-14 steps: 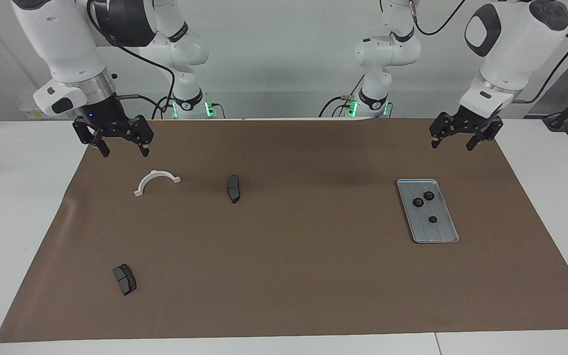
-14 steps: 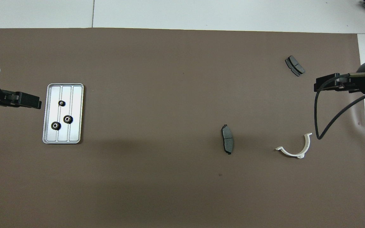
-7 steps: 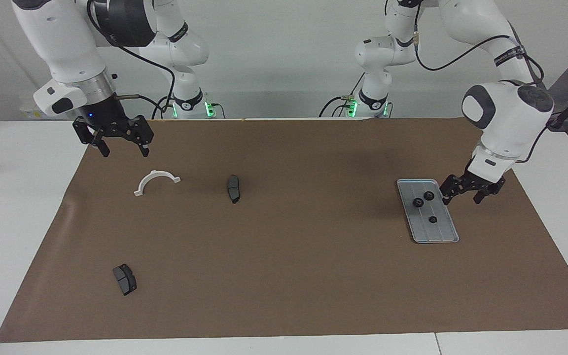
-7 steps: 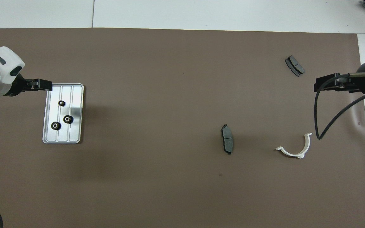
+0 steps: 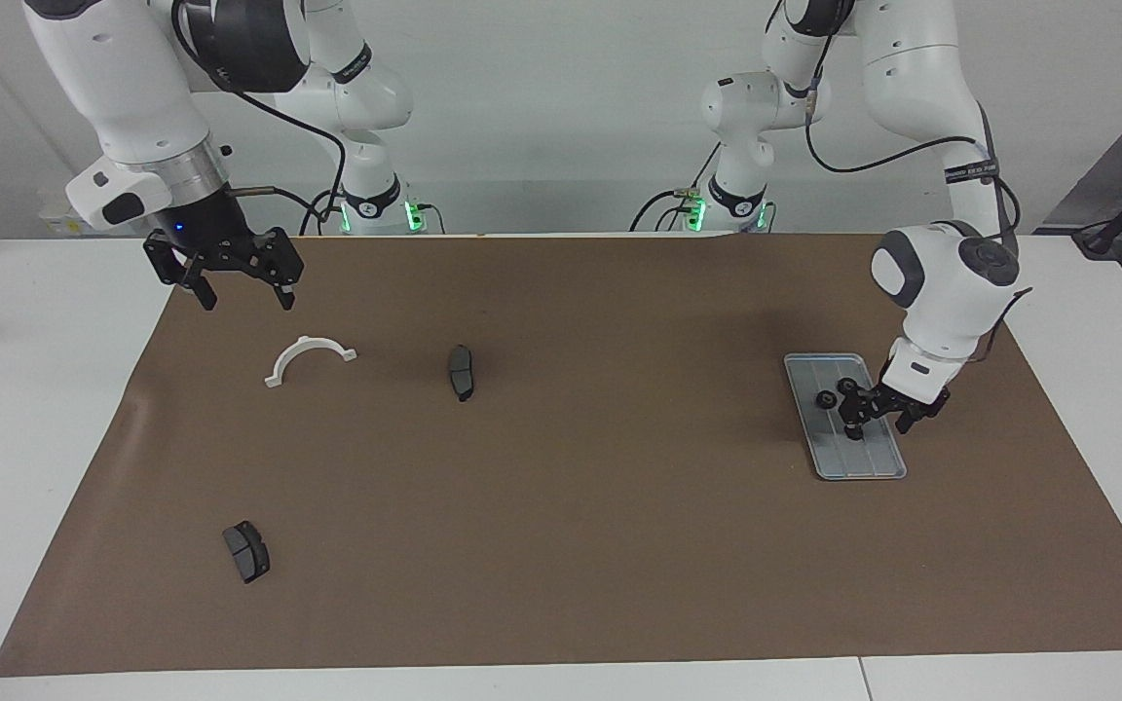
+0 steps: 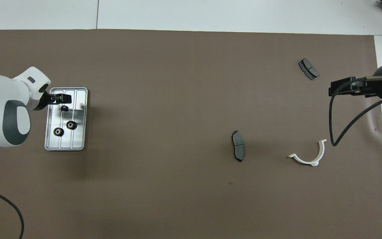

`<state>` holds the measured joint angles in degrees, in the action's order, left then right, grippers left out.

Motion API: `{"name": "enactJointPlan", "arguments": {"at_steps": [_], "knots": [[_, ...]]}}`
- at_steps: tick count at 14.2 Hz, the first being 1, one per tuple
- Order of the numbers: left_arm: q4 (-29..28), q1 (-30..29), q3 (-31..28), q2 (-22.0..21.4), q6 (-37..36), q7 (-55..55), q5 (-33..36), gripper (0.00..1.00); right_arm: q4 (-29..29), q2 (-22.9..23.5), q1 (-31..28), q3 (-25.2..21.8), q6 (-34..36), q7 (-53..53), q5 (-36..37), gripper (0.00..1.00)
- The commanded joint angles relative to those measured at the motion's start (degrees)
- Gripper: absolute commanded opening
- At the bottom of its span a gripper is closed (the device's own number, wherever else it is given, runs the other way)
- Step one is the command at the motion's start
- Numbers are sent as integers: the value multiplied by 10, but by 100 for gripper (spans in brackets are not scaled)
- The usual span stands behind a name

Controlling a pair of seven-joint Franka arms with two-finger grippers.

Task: Place bearing gear from tray to pile
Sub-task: 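Grasp a black bearing gear in the tray with the left gripper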

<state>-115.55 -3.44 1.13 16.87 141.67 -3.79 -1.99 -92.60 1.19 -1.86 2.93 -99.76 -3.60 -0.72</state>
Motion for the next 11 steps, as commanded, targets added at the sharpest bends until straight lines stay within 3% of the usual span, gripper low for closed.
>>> {"name": "enactJointPlan", "arguments": {"at_steps": [1, 5, 9, 11], "knots": [[-13, 5, -1, 7, 30, 11, 1, 67, -11, -9, -2, 0, -4, -1, -13, 100], [-13, 5, -1, 15, 37, 11, 1, 51, -11, -9, -2, 0, -4, -1, -13, 100], [-16, 5, -1, 14, 34, 11, 1, 45, -11, -9, -2, 0, -3, -1, -13, 100], [-16, 5, -1, 14, 34, 11, 1, 31, -11, -9, -2, 0, -4, -1, -13, 100]]}}
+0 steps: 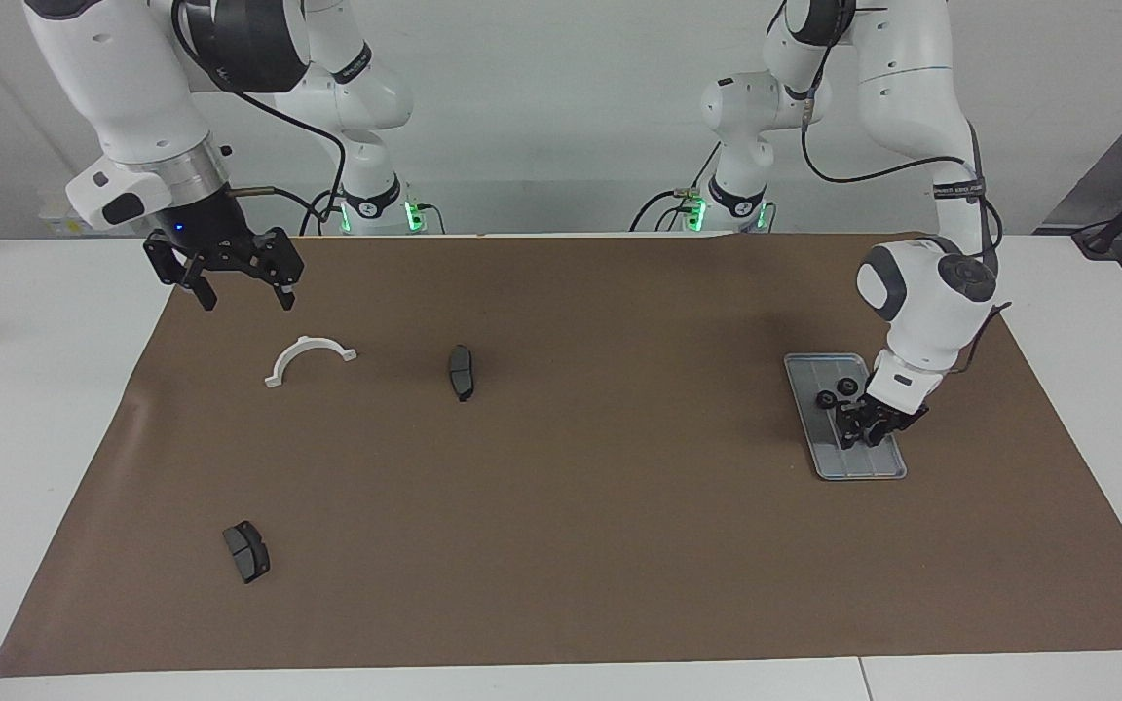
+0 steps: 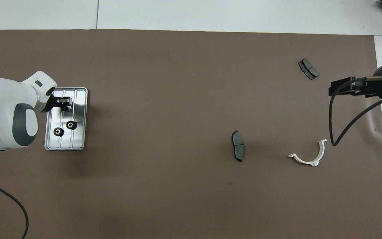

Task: Place bearing gear from tray to pile
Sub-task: 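Grasp a black bearing gear in the tray with the left gripper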

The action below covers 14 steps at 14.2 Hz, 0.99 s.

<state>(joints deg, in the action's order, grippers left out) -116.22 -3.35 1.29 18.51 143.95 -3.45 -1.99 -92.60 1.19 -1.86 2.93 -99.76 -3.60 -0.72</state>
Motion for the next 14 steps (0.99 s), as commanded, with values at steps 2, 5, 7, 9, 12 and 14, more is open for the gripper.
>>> {"name": "enactJointPlan", "arguments": {"at_steps": [2, 5, 7, 9, 12, 14], "knots": [[-9, 4, -2, -2, 12, 7, 2, 18, -11, -9, -2, 0, -4, -1, -13, 100], [-4, 4, -3, -2, 0, 6, 2, 0, -11, -9, -2, 0, -3, -1, -13, 100], [30, 5, -3, -7, -57, 6, 2, 0, -11, -9, -2, 0, -4, -1, -13, 100], [64, 4, -4, -12, -116, 6, 2, 0, -11, -9, -2, 0, -4, -1, -13, 100], [84, 11, -1, -23, -139, 21, 1, 0, -11, -9, -2, 0, -4, -1, -13, 100], [108, 54, -2, -24, -170, 84, 2, 0, -11, -9, -2, 0, -4, -1, -13, 100]]}}
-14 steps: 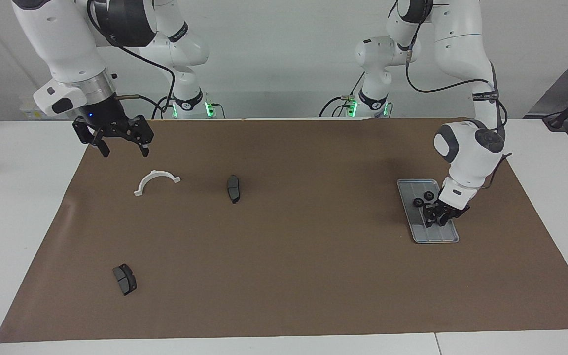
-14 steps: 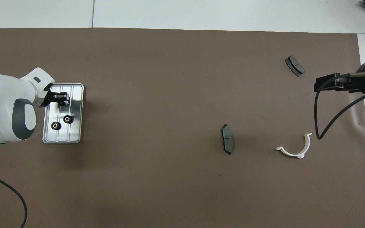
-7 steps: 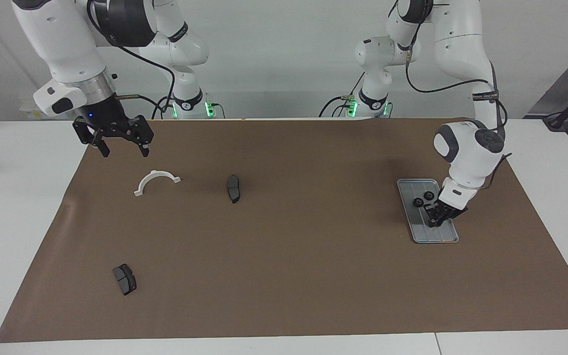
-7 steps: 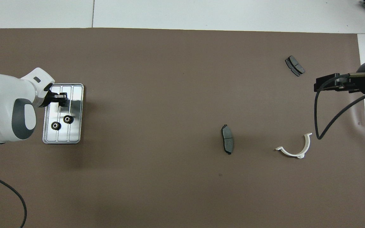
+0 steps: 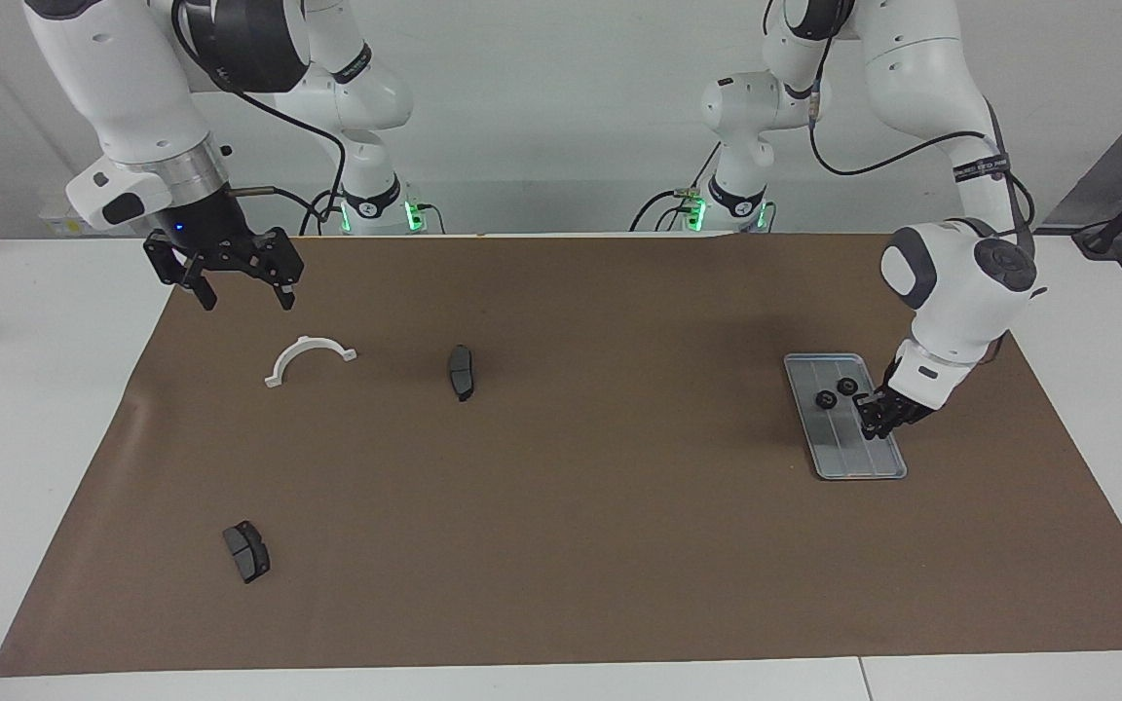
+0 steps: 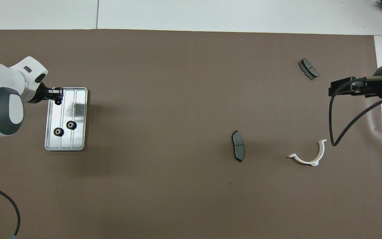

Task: Place bearing gear from tray to pile
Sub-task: 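Carry the bearing to mid-table and release it with the left gripper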

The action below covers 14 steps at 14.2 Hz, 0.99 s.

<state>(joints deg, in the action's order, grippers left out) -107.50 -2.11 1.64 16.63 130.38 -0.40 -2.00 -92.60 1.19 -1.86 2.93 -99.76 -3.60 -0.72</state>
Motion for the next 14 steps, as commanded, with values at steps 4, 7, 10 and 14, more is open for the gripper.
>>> {"name": "enactJointPlan", "arguments": {"at_steps": [4, 7, 10, 14], "knots": [[34, 170, -5, 0, -12, 233, 2, 0, -11, -9, -2, 0, -4, -1, -13, 100], [40, 279, -5, 32, 29, 375, 2, 0, -11, -9, -2, 0, -4, -1, -13, 100], [84, 341, -5, 96, 71, 461, 13, 0, -11, -10, -16, 0, 9, 0, -13, 100], [115, 363, -4, 124, 87, 480, 14, 0, -18, -12, -29, 0, 11, 2, -13, 100]]}}
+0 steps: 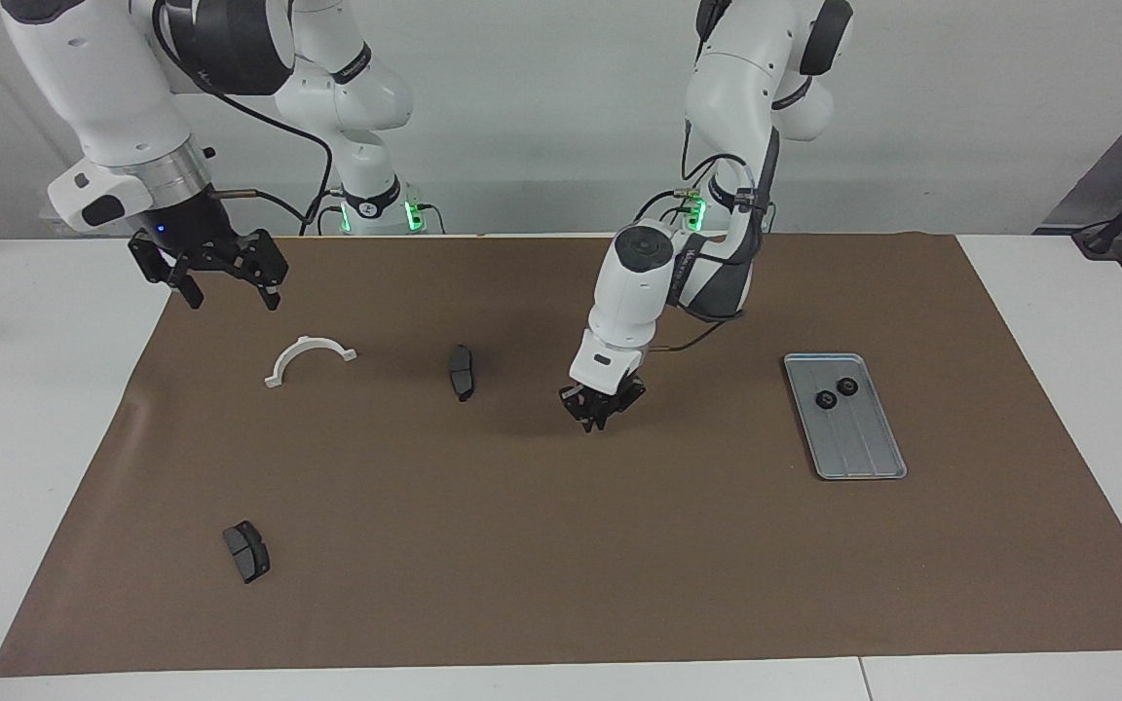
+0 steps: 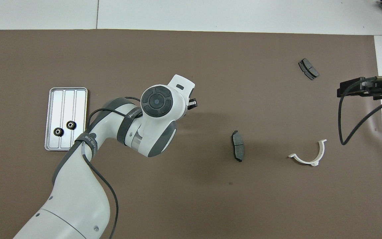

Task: Place bearing gear from tray to pile
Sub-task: 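Carry the bearing to mid-table and release it with the left gripper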

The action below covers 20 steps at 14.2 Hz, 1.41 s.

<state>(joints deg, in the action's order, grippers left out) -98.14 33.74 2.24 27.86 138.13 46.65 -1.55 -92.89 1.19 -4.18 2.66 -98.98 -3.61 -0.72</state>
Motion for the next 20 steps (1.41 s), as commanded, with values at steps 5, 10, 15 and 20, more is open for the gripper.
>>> {"name": "enactJointPlan", "arguments": {"at_steps": [5, 10, 15, 20], "knots": [[16, 4, -10, 42, 85, 37, 9, 0, -23, -16, -7, 2, 4, -7, -13, 100], [15, 1, -10, 45, 95, 42, 8, 41, -67, -24, -3, 6, -42, -35, -5, 100], [30, -6, -30, -2, -18, 41, 10, 100, -73, 18, 18, 8, -110, 33, 27, 100], [19, -116, -44, -101, -179, 24, 10, 100, 42, 140, 93, 10, -124, -25, 72, 100]]}}
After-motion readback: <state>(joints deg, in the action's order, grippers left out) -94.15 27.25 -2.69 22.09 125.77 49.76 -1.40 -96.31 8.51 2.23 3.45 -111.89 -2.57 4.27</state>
